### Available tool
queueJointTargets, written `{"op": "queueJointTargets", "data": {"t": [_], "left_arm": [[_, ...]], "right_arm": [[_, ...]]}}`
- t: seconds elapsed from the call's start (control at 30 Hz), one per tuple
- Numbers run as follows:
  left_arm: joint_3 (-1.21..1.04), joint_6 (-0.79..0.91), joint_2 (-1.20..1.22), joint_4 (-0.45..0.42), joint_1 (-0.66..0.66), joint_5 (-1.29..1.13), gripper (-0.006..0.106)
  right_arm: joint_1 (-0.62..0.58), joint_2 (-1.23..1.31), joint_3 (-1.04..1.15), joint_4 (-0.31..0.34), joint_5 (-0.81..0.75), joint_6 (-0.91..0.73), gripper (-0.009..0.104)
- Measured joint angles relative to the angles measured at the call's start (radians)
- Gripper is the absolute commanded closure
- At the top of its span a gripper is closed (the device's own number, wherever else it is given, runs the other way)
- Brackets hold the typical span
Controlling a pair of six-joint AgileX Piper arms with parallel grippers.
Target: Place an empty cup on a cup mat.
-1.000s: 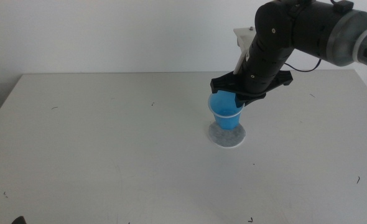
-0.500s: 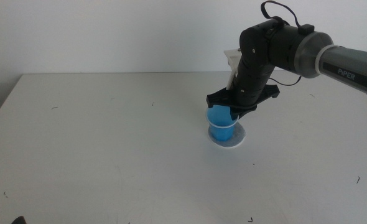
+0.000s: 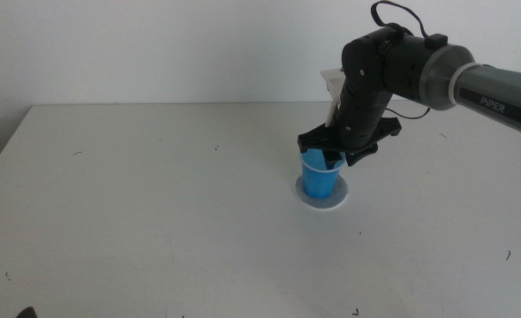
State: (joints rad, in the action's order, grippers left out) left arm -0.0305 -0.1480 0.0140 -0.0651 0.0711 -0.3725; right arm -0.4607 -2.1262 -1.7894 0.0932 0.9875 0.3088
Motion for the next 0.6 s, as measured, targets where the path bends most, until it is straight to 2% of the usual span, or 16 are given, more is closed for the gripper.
{"op": "queueJointTargets", "data": {"t": [0.1, 0.23, 0.47, 0.6], "left_arm": [[0.0, 0.0, 0.0, 0.0, 0.0, 0.0, -0.005], [0.0, 0.0, 0.0, 0.0, 0.0, 0.0, -0.005], [0.0, 0.0, 0.0, 0.0, 0.0, 0.0, -0.005], [0.0, 0.0, 0.0, 0.0, 0.0, 0.0, -0.005]], "right_arm": [[0.0, 0.0, 0.0, 0.004, 0.002, 0.0, 0.038], [0.0, 0.004, 0.0, 0.011, 0.018, 0.0, 0.026], [0.013, 0.169, 0.045, 0.006, 0.025, -0.047, 0.023], [0.057, 0.346, 0.16, -0.034, -0.032, -0.083, 0.023]]}}
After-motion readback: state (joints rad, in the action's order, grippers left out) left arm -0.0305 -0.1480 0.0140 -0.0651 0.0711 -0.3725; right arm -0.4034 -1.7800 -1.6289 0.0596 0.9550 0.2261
